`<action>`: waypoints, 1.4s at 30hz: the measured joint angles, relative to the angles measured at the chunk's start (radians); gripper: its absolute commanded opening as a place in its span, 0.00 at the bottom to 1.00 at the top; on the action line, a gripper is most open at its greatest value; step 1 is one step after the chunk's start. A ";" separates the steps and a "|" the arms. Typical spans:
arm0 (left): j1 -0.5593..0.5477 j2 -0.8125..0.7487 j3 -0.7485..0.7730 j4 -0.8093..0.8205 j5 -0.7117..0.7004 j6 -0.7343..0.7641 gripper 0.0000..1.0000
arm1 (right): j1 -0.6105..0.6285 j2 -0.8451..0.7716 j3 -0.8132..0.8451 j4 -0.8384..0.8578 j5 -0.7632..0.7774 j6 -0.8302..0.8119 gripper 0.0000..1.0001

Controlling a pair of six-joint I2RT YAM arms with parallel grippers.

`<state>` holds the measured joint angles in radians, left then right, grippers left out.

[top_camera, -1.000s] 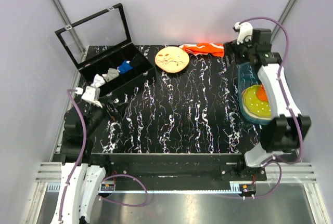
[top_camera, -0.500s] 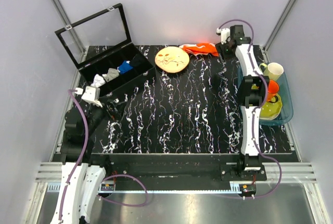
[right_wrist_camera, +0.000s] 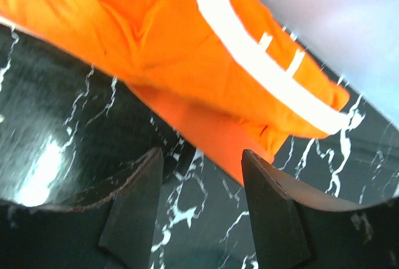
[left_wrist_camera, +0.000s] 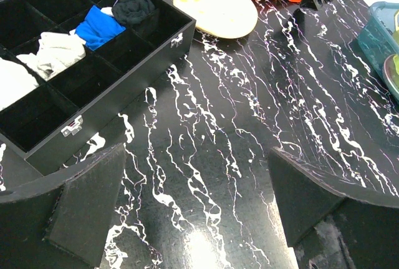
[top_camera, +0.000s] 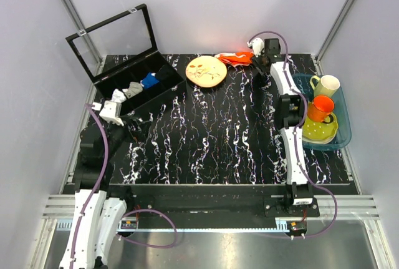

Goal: Roll the underwear
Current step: Pick up the underwear from the corner of the board.

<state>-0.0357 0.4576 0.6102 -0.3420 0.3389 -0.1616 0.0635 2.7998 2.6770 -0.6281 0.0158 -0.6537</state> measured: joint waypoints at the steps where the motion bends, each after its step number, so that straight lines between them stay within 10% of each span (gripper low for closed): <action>1: 0.004 0.003 -0.002 0.002 0.000 0.000 0.99 | 0.003 0.016 0.019 0.018 0.008 -0.016 0.62; 10: 0.023 0.028 -0.013 0.000 0.000 0.000 0.99 | 0.004 0.083 0.074 0.135 0.046 -0.106 0.53; 18: 0.028 0.029 -0.013 0.001 0.001 0.000 0.99 | -0.018 0.098 0.085 0.117 0.000 -0.135 0.15; 27: 0.029 0.029 -0.013 0.000 0.002 0.000 0.99 | -0.027 0.065 0.045 0.063 -0.076 -0.149 0.05; 35: 0.029 0.026 -0.013 0.001 0.004 0.000 0.99 | -0.034 -0.058 -0.097 -0.029 -0.250 -0.052 0.68; 42: 0.029 0.027 -0.013 0.001 0.005 0.000 0.99 | -0.008 -0.024 0.005 -0.018 -0.288 -0.032 0.82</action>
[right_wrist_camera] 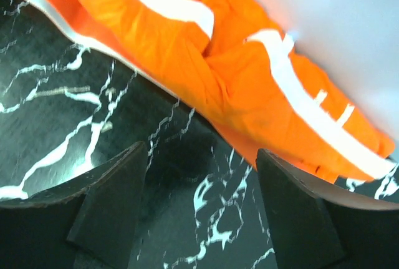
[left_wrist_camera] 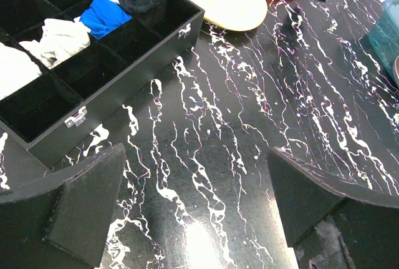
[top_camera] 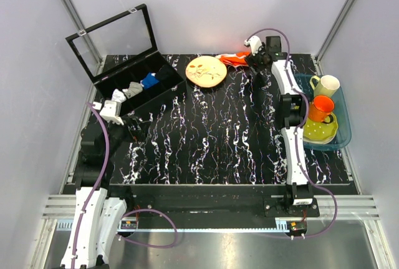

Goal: Roll the underwear
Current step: Pick up the underwear from the corner of the board.

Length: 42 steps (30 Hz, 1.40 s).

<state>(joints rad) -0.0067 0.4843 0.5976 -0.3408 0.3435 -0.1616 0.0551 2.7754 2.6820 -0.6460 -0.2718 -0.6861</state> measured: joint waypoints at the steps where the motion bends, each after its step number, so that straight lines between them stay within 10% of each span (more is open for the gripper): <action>1: 0.000 0.000 0.000 0.000 0.000 0.000 0.99 | 0.009 0.007 0.008 0.016 0.007 -0.016 0.83; 12: 0.000 0.003 0.000 0.000 0.000 0.000 0.99 | 0.071 0.122 0.066 0.249 0.113 -0.134 0.70; 18: 0.021 0.004 -0.003 0.005 0.003 0.000 0.99 | 0.066 0.162 0.067 0.330 0.154 -0.194 0.20; 27: 0.024 0.009 -0.003 0.006 0.006 0.000 0.99 | 0.066 0.145 0.037 0.326 0.157 -0.197 0.03; 42: 0.011 -0.023 -0.023 0.069 0.113 -0.048 0.99 | 0.072 -0.698 -0.753 0.070 0.083 -0.021 0.01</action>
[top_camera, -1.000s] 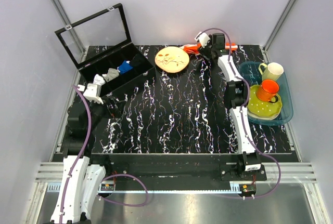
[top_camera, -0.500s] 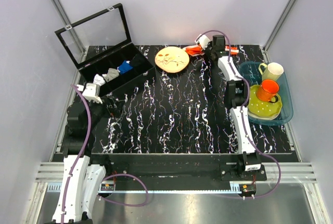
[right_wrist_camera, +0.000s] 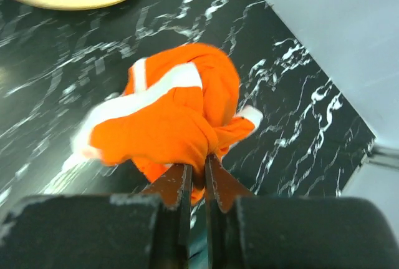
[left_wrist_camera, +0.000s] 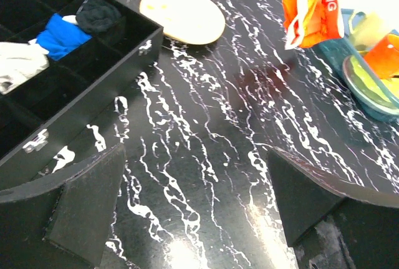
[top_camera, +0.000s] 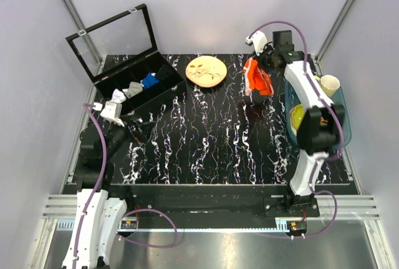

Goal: Roll the underwear
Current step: Pick up the underwear from the corner of the board, then place the underwear at the center of the board.

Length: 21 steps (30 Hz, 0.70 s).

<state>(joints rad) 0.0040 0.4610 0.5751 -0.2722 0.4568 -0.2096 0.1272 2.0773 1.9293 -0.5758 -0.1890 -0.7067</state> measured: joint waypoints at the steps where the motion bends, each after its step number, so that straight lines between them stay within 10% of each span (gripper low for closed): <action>1: -0.007 -0.003 -0.004 0.010 0.012 -0.006 0.99 | 0.011 -0.096 -0.076 0.008 -0.016 0.002 0.01; 8: -0.055 -0.008 -0.018 0.050 0.093 -0.039 0.99 | 0.247 -0.592 -0.514 -0.104 -0.174 0.034 0.05; 9: -0.064 -0.008 -0.021 0.059 0.112 -0.042 0.99 | 0.293 -0.628 -0.574 -0.114 -0.201 0.042 0.19; 12: -0.091 -0.006 -0.024 0.069 0.166 -0.048 0.99 | 0.375 -0.660 -0.727 -0.134 -0.250 0.064 0.58; 21: -0.328 0.161 -0.018 0.053 0.225 -0.074 0.99 | 0.376 -0.562 -0.804 -0.249 -0.347 0.046 0.72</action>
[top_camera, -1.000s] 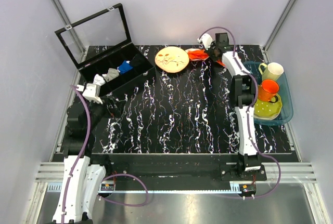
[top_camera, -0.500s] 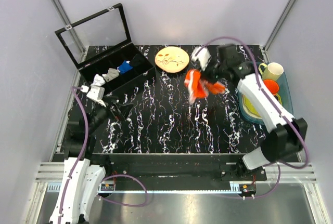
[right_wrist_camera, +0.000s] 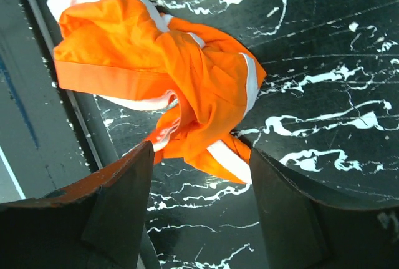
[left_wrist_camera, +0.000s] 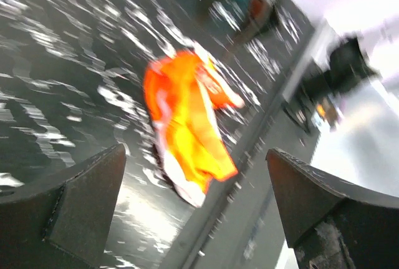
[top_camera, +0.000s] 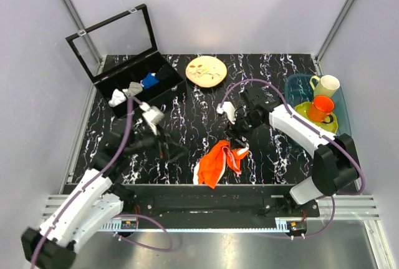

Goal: Roll the underwear
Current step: Place the underwear at the center of the board, then flatten out the underwear at the center of the board.

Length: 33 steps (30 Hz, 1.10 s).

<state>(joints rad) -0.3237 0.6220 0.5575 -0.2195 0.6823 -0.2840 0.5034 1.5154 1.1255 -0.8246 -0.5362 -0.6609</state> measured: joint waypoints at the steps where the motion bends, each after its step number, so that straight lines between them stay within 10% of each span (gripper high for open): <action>1: -0.102 0.037 0.007 -0.017 -0.035 -0.005 0.99 | -0.003 -0.004 -0.003 0.000 -0.018 -0.003 0.72; 12: -0.930 0.557 0.145 -0.078 -0.566 -0.033 0.79 | -0.195 -0.028 -0.031 0.005 -0.195 0.042 0.70; 27: -1.058 1.061 0.445 -0.232 -0.846 -0.018 0.71 | -0.190 -0.023 -0.042 -0.011 -0.261 0.045 0.70; 31: -1.085 1.109 0.473 -0.279 -0.906 -0.013 0.61 | -0.190 -0.013 -0.043 -0.013 -0.263 0.039 0.70; 33: -1.097 1.121 0.486 -0.296 -0.930 -0.008 0.40 | -0.190 -0.007 -0.043 -0.014 -0.266 0.036 0.70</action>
<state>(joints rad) -1.4208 1.7432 1.0431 -0.5152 -0.2481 -0.2924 0.3134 1.5082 1.0821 -0.8391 -0.8021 -0.6250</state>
